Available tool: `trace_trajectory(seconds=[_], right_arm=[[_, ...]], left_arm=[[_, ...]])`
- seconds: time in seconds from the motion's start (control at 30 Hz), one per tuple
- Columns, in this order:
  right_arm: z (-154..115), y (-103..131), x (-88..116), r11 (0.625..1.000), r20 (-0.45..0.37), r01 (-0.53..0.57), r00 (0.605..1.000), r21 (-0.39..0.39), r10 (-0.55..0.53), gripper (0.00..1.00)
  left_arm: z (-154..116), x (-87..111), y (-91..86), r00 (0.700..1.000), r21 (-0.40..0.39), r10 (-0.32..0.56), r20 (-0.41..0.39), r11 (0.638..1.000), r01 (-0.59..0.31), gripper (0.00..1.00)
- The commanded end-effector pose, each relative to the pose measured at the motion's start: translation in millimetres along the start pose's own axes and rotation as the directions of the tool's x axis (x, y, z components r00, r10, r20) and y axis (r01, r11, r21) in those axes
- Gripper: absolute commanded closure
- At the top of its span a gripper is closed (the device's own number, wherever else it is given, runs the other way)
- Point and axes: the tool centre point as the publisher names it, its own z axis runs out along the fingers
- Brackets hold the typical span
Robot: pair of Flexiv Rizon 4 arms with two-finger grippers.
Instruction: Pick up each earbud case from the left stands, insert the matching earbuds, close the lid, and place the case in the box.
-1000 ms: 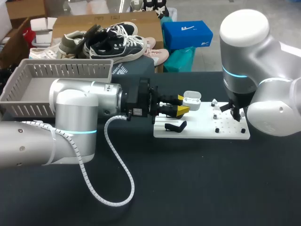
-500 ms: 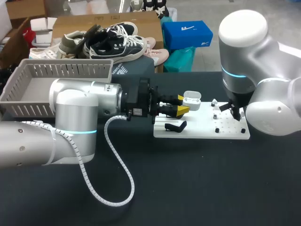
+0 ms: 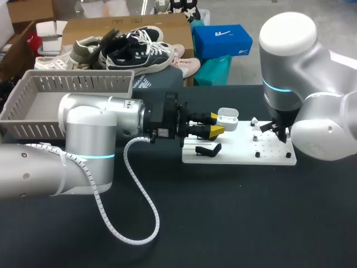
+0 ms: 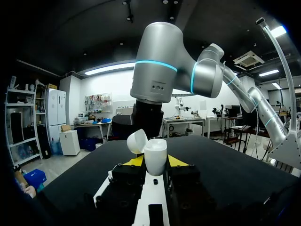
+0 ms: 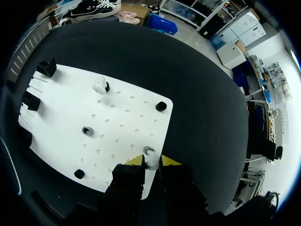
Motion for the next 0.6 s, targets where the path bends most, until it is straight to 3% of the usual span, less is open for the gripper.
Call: trace_trajectory(seconds=[0.03,0.27,0.6], right_arm=[[2,-1,-1,1.0,-0.003,-0.002,1.0,-0.001,0.002,1.0],[-4,-2,1,1.0,0.002,-0.007,1.0,-0.007,0.007,1.0],[-36,-4,7,1.0,0.039,-0.019,0.999,-0.002,0.019,1.0]], left_arm=[[1,0.0,-0.7,1.0,-0.004,0.001,0.0,1.0,-0.001,1.0],[1,0.0,-0.7,1.0,-0.004,0.001,0.0,1.0,-0.001,1.0],[1,0.0,-0.7,1.0,-0.004,0.001,0.0,1.0,-0.001,1.0]])
